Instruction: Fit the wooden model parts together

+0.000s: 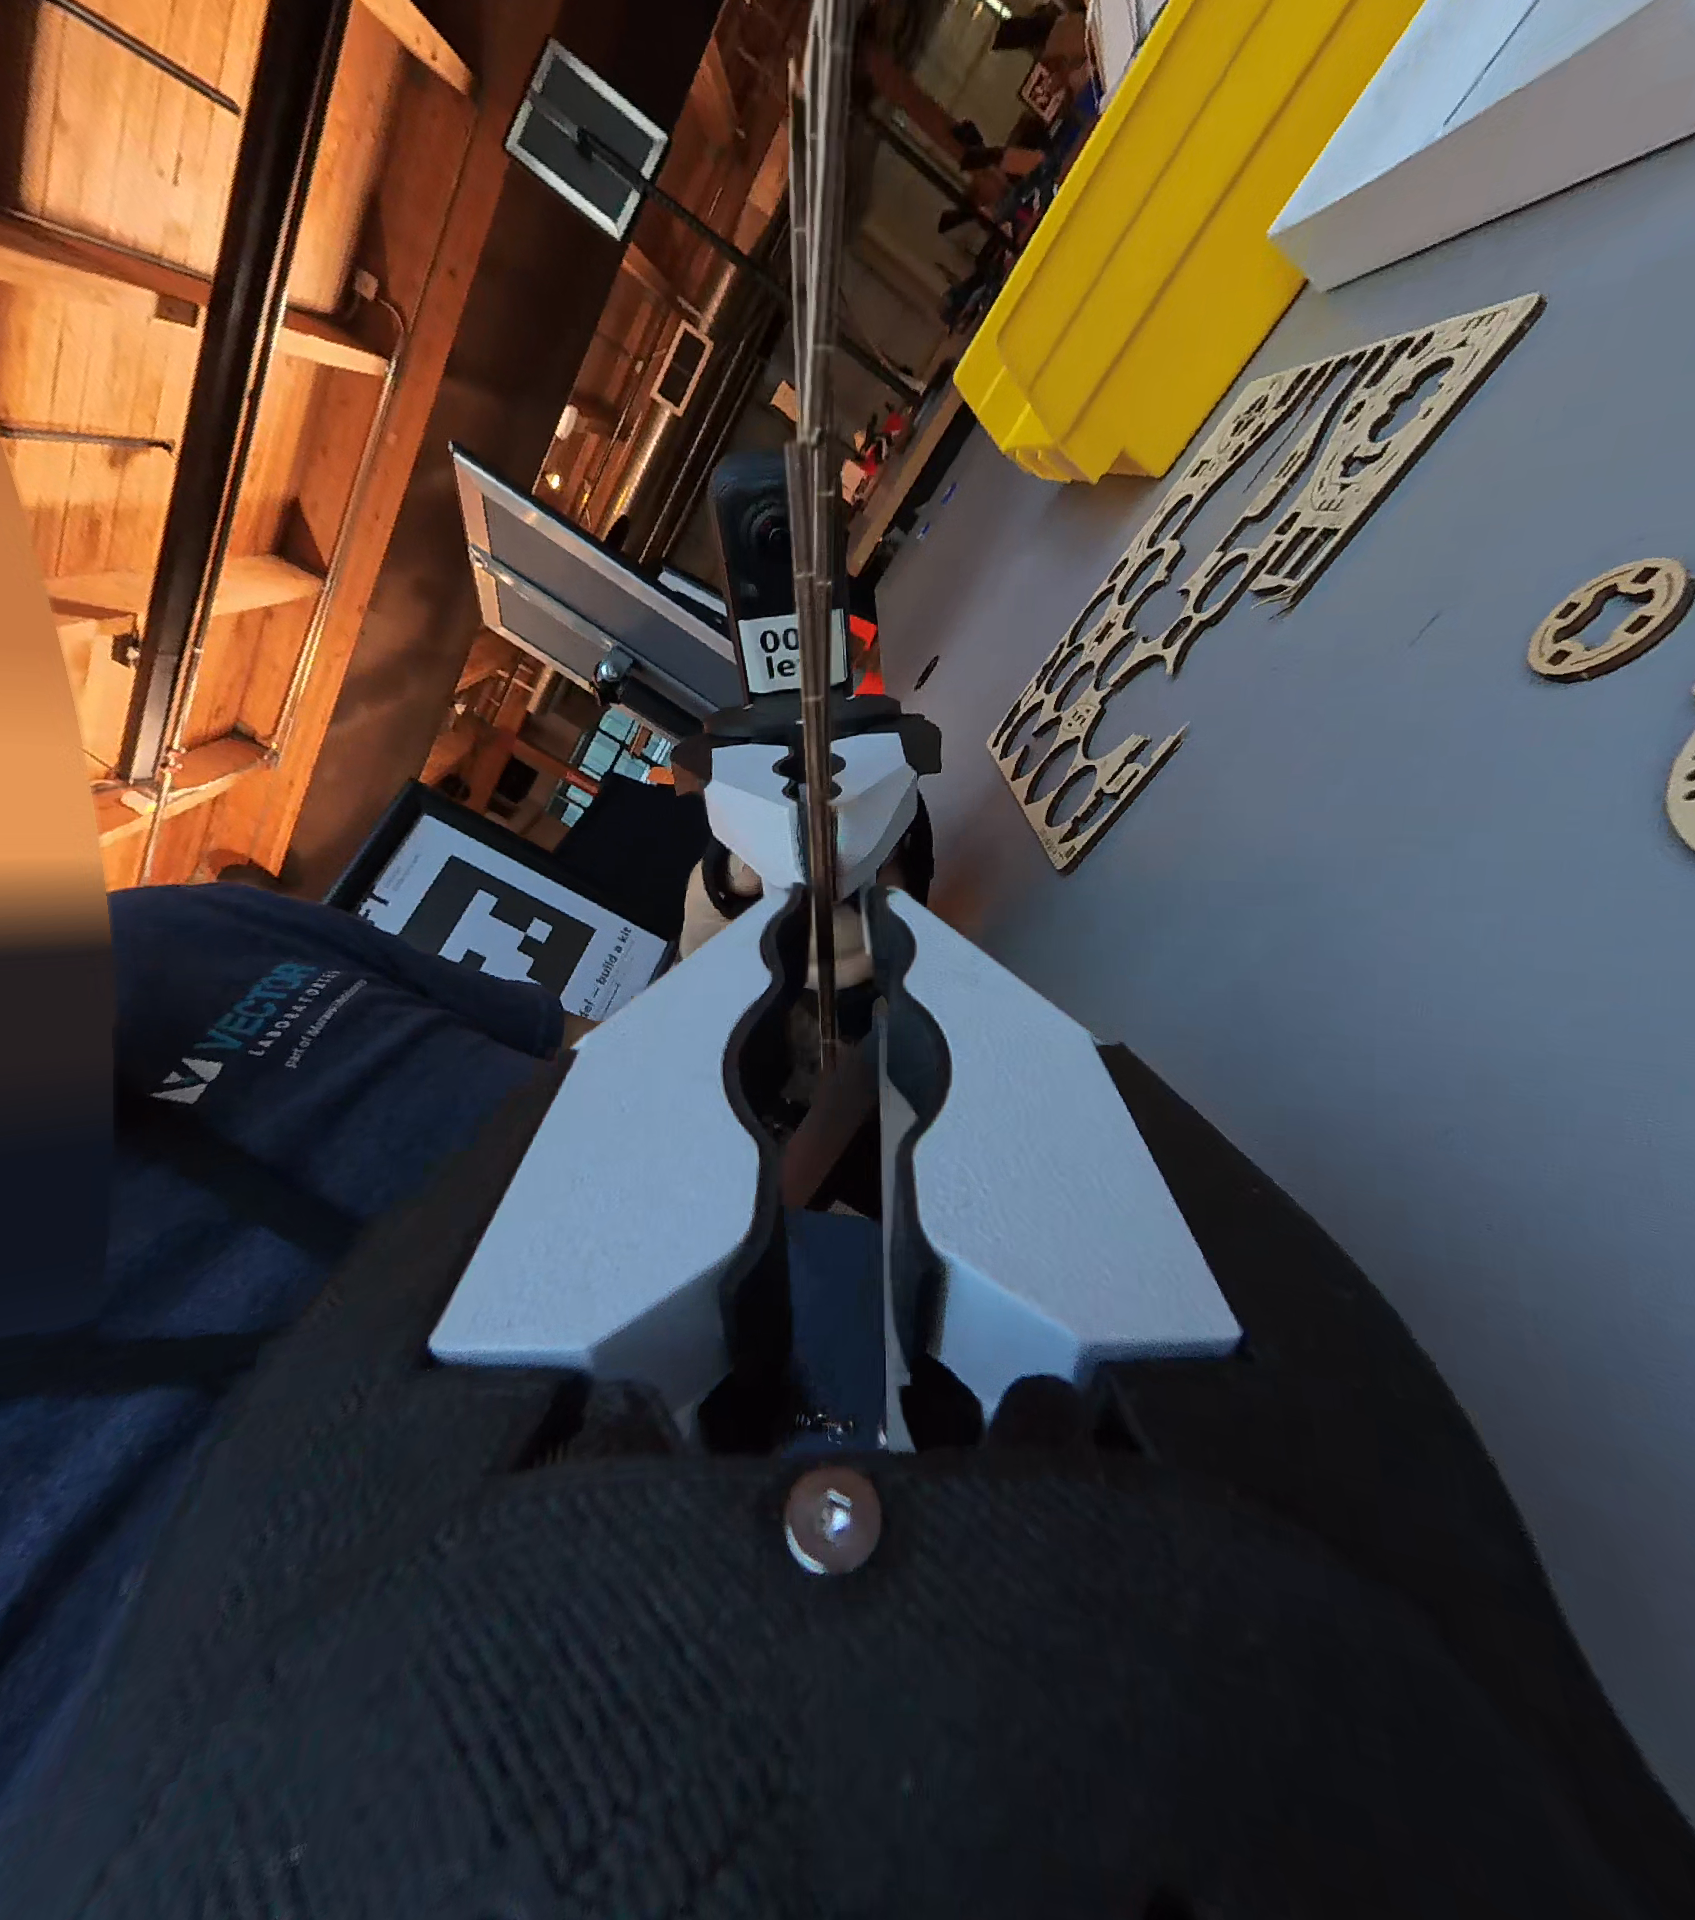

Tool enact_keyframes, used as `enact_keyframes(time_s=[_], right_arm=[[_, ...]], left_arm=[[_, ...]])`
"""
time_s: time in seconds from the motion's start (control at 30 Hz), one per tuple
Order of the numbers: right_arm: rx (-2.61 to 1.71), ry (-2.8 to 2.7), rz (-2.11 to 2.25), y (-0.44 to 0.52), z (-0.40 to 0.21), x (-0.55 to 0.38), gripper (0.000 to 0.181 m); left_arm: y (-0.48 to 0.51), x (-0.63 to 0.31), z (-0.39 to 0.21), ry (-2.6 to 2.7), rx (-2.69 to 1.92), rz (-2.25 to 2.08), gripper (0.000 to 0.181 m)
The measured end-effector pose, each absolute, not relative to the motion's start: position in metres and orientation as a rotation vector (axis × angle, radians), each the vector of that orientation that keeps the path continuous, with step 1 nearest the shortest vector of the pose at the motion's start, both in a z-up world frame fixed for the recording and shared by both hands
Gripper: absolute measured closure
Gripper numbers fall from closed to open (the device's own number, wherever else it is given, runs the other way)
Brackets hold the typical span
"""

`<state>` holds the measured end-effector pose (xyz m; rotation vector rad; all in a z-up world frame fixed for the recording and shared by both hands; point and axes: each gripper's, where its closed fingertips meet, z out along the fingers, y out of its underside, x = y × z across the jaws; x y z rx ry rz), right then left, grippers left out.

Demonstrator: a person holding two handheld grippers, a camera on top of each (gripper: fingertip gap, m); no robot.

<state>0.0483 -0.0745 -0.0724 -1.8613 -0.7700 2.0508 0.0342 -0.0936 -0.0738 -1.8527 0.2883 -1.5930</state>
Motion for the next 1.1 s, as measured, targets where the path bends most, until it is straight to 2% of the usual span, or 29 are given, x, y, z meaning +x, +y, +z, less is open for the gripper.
enact_keyframes(time_s=[0.17, 1.1], right_arm=[[-1.886, -0.663, 2.037, -0.065, -0.076, 0.049, 0.159], [-1.890, -0.587, 2.008, -0.073, -0.086, 0.046, 0.157]], left_arm=[[-0.090, 0.026, -0.070, 0.210, -1.821, -1.596, 0.180], [-0.088, 0.013, -0.076, 0.091, -1.823, -1.550, 0.180]])
